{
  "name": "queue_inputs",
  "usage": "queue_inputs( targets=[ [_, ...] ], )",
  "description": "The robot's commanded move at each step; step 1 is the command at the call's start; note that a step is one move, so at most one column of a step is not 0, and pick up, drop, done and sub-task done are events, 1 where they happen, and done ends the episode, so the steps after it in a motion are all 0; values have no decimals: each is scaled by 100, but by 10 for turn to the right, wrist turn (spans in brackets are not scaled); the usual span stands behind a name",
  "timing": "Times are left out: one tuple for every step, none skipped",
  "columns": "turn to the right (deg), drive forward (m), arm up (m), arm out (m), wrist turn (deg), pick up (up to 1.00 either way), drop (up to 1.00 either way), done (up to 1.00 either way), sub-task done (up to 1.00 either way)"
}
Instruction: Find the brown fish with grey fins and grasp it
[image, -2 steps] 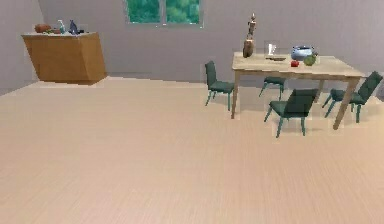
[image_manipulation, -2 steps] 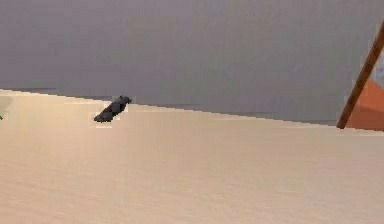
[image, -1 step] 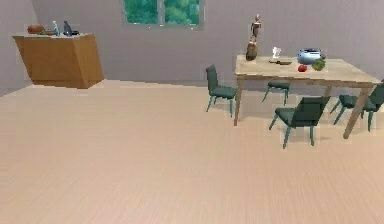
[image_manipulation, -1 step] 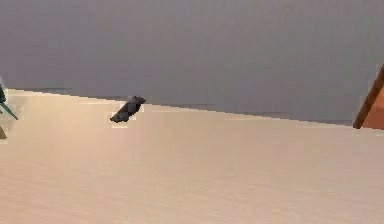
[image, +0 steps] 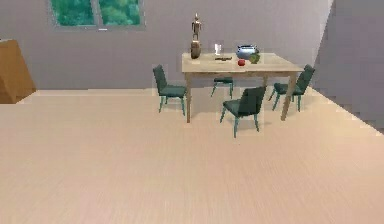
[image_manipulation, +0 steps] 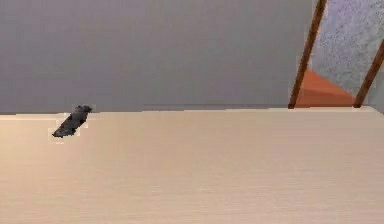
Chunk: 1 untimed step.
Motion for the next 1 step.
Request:
queue_inputs(
  targets=[
    [0,100,0,0,0,0,0,0,0]
  ],
)
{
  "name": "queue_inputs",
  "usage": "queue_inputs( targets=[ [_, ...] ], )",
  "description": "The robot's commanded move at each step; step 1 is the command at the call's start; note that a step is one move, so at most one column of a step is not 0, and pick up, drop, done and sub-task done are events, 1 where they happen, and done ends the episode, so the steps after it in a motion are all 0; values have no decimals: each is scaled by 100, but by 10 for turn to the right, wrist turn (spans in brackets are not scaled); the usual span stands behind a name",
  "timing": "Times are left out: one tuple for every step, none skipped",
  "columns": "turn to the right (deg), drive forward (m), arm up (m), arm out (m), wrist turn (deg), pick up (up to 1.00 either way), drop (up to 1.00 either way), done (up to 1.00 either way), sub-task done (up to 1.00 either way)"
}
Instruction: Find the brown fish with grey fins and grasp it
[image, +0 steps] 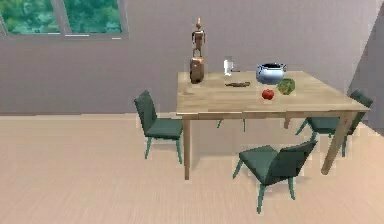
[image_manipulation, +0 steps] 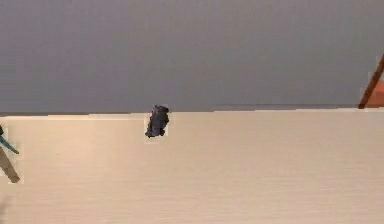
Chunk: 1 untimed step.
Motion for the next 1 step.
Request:
queue_inputs(
  targets=[
    [30,0,0,0,0,0,0,0,0]
  ],
)
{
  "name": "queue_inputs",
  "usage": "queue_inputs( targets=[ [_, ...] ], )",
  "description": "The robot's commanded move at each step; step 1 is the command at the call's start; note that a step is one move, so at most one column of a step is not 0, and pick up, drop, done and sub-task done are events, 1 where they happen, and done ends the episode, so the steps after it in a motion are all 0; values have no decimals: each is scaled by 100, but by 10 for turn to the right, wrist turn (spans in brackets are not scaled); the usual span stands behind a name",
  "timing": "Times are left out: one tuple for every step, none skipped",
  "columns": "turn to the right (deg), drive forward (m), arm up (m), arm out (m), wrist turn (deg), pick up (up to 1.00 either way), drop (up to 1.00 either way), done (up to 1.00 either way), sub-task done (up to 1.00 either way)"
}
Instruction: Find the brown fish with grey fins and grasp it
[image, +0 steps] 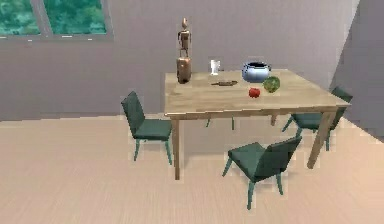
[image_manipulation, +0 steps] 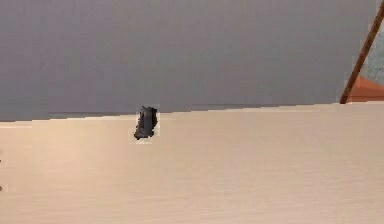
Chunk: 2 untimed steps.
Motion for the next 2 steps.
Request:
queue_inputs(
  targets=[
    [0,55,0,0,0,0,0,0,0],
    [-450,0,0,0,0,0,0,0,0]
  ],
)
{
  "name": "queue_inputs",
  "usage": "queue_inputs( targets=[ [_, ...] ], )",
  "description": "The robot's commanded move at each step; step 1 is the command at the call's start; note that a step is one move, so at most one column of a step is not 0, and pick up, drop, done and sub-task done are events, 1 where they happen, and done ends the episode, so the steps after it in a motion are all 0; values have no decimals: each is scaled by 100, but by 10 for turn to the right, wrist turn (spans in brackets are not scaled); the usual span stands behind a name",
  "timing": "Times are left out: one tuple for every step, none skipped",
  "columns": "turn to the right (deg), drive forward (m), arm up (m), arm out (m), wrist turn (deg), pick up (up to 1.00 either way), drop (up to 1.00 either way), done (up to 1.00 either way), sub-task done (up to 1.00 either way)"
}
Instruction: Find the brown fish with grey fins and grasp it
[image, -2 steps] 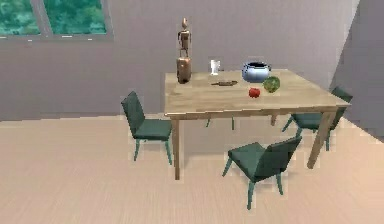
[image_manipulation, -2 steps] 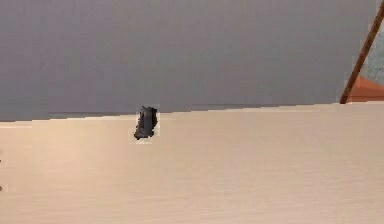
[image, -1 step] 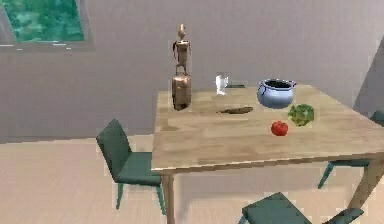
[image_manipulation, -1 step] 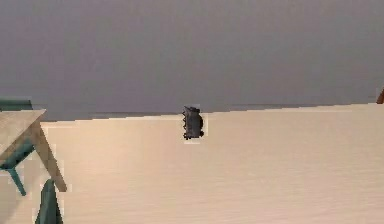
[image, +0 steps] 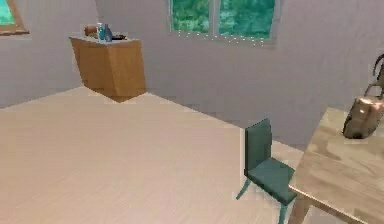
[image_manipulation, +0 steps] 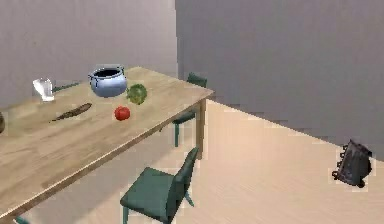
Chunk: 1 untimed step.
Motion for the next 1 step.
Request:
queue_inputs(
  targets=[
    [-300,0,0,0,0,0,0,0,0]
  ],
)
